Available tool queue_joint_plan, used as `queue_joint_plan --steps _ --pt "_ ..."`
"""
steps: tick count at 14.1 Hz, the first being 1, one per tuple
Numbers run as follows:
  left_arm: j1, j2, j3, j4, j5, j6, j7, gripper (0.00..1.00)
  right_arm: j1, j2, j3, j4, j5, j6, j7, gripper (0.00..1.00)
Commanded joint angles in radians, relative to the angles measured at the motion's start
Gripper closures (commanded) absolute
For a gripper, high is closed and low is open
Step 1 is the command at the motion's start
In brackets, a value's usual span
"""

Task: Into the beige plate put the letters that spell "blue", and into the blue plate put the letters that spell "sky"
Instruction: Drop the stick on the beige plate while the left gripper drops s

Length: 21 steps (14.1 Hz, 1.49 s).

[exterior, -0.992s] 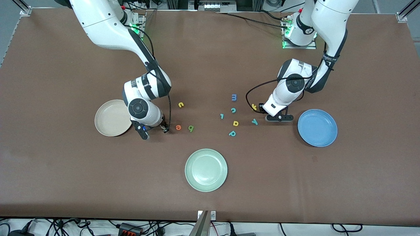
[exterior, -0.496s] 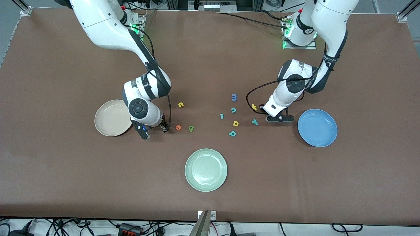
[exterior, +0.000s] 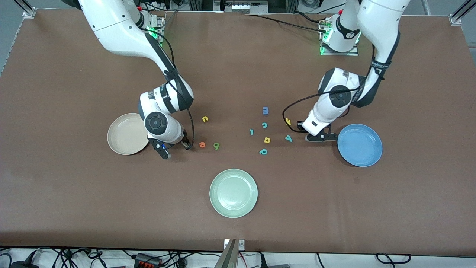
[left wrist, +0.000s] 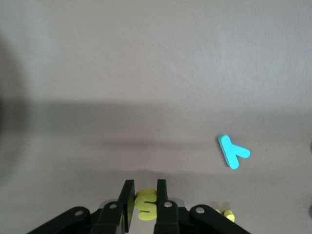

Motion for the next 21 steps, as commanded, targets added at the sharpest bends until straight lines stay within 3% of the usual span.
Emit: queue_joint_plan --steps 1,3,5,7,10,11,12,13,14,15,16,17,21 --pt "0.085 -0.03 0.004 0.119 0.043 -0.203 0.096 0.97 -0.005 -0.035 -0.009 0.012 -0.004 -0.051 -0.055 0.89" --pt "0.152 -0.015 0.004 0.193 0.08 -0.269 0.197 0.97 -0.017 -0.076 -0.029 0.013 -0.005 -0.148 -0.123 0.89" --pt "0.218 0.006 0.004 0.212 0.103 -0.272 0.277 0.97 -0.017 -0.119 -0.088 0.001 -0.005 -0.26 -0.211 0.89" --pt "0.289 0.048 0.001 0.213 0.17 -0.259 0.334 0.97 -0.032 -0.165 -0.125 -0.061 -0.005 -0.28 -0.31 0.89" --pt "0.326 0.112 0.001 0.199 0.172 -0.202 0.383 0.97 -0.145 -0.208 -0.133 -0.146 -0.005 -0.275 -0.502 0.89" --pt "0.328 0.115 0.001 0.19 0.172 -0.2 0.383 0.91 -0.175 -0.212 -0.133 -0.166 -0.005 -0.274 -0.55 0.89" --pt "0.328 0.115 0.001 0.19 0.172 -0.203 0.383 0.78 -0.185 -0.21 -0.133 -0.181 -0.005 -0.266 -0.576 0.89" --pt "0.326 0.114 -0.001 0.192 0.172 -0.206 0.386 0.57 -0.199 -0.205 -0.133 -0.201 -0.005 -0.24 -0.599 0.89" --pt "0.324 0.111 -0.001 0.193 0.172 -0.208 0.383 0.21 -0.21 -0.201 -0.133 -0.215 -0.005 -0.219 -0.614 0.88" --pt "0.328 0.106 -0.007 0.193 0.172 -0.211 0.385 0.0 -0.218 -0.195 -0.133 -0.22 -0.004 -0.208 -0.622 0.81" --pt "0.326 0.102 -0.01 0.193 0.172 -0.215 0.385 0.0 -0.219 -0.192 -0.133 -0.218 -0.004 -0.206 -0.622 0.32" --pt "0.321 0.086 -0.014 0.198 0.171 -0.237 0.374 0.0 -0.218 -0.202 -0.133 -0.208 -0.002 -0.217 -0.622 0.0" --pt "0.312 0.065 -0.125 0.265 0.158 -0.278 0.223 0.0 -0.193 -0.216 -0.113 -0.074 0.015 -0.28 -0.627 0.0"
